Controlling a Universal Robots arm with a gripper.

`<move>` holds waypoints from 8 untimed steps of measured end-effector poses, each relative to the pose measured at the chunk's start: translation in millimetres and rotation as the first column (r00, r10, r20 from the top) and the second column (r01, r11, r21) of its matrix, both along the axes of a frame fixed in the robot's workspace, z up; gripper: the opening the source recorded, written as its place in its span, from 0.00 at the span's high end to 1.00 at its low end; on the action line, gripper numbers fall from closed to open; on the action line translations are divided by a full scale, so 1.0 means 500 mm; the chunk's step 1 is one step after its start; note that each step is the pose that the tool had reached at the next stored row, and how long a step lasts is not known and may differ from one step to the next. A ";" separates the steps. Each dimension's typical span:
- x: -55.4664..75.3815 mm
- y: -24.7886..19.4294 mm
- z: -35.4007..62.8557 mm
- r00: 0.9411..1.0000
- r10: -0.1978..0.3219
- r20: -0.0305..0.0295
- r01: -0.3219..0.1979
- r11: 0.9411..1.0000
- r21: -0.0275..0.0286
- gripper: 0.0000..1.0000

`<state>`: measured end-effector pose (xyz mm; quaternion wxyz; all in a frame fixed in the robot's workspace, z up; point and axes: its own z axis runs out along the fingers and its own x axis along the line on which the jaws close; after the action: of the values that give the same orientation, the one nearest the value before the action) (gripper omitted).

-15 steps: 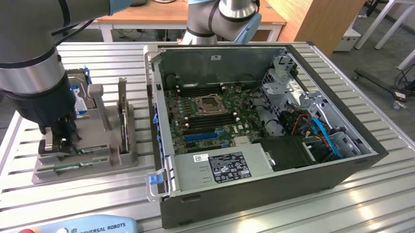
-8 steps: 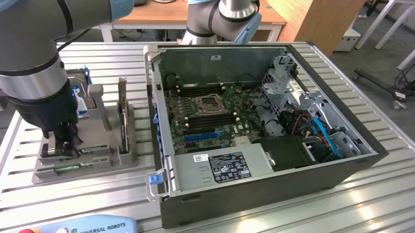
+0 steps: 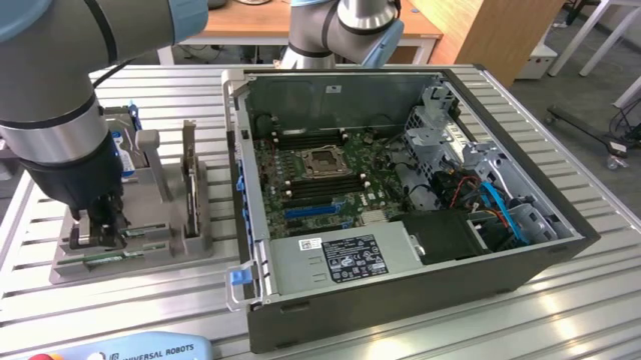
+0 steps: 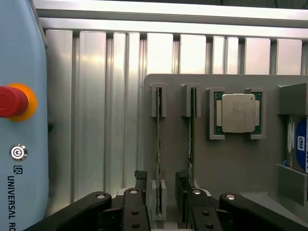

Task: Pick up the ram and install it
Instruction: 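Pick up the ram and move it above insertion slot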

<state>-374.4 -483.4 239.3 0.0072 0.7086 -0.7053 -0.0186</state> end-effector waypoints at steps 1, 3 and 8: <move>0.000 0.0000 -0.003 1.000 0.000 0.000 0.000 1.000 0.000 0.63; 0.000 0.0000 -0.008 1.000 0.000 0.000 0.000 1.000 0.000 0.63; 0.000 0.0000 -0.022 1.000 0.000 0.000 0.000 1.000 0.000 0.63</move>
<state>-374.4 -483.4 228.5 0.0072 0.7086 -0.7053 -0.0186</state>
